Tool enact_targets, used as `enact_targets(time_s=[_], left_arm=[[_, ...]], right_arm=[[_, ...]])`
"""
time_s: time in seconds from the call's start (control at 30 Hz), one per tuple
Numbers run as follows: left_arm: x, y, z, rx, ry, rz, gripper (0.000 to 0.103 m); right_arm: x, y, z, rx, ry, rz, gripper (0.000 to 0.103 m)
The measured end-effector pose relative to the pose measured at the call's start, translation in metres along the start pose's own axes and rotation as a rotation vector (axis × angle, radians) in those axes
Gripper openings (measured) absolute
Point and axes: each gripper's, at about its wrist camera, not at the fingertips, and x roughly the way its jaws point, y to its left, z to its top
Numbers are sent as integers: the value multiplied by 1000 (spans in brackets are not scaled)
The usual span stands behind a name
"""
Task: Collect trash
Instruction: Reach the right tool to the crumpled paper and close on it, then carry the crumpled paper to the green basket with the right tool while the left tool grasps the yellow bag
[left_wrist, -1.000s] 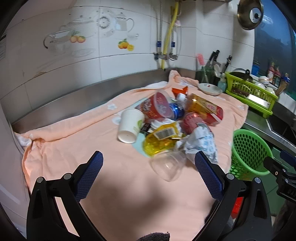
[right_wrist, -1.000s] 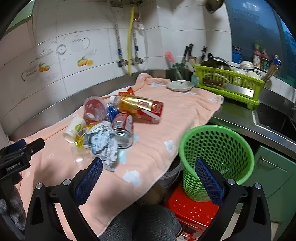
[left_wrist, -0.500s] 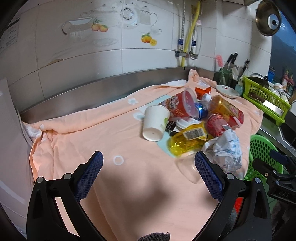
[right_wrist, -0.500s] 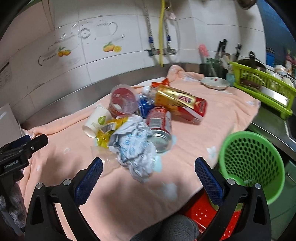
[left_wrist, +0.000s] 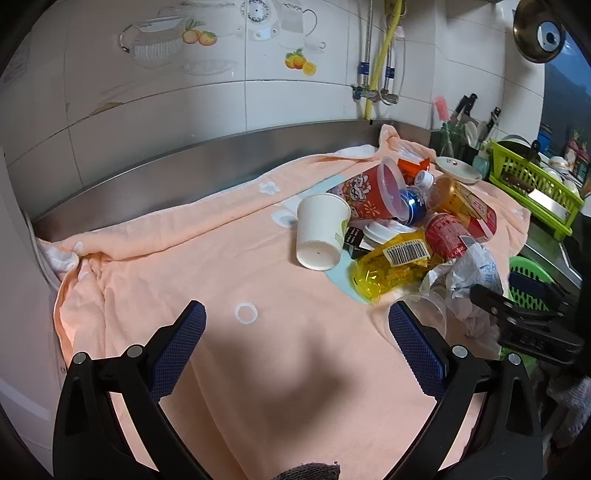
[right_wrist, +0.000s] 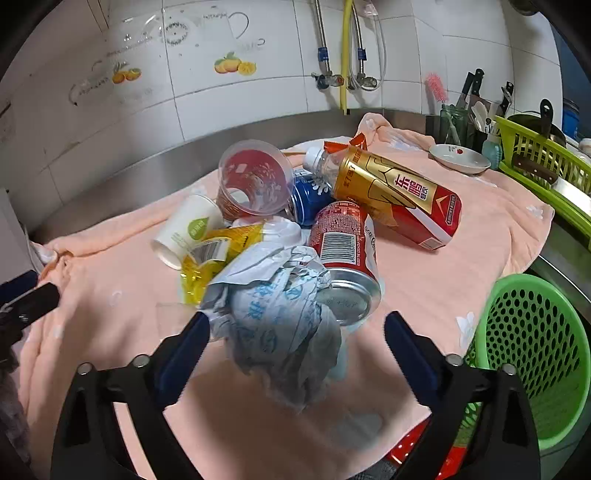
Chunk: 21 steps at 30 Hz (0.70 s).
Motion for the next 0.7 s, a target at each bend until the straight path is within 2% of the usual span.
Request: enact_targets(time_s=[0.23,0.27,0.43,0.5,0.7], left_arm=[[3,-12,-1,68,15,-71,98],[3,-14,0,76,17,-84,98],[6,-23,1,113,26,-140,98],[9,-29,3,134,40,-185,98],[20,-46,5,183,59,-202,98]], right_arm=[[16,-3,-1,-8,39,22,81],[17,-3,-2,-5,41,24,74],[17,-6,-6,17,51,83,58],[14,-5,-8,21,48,97,55],[-2,-7,-10,46,14,137,47]])
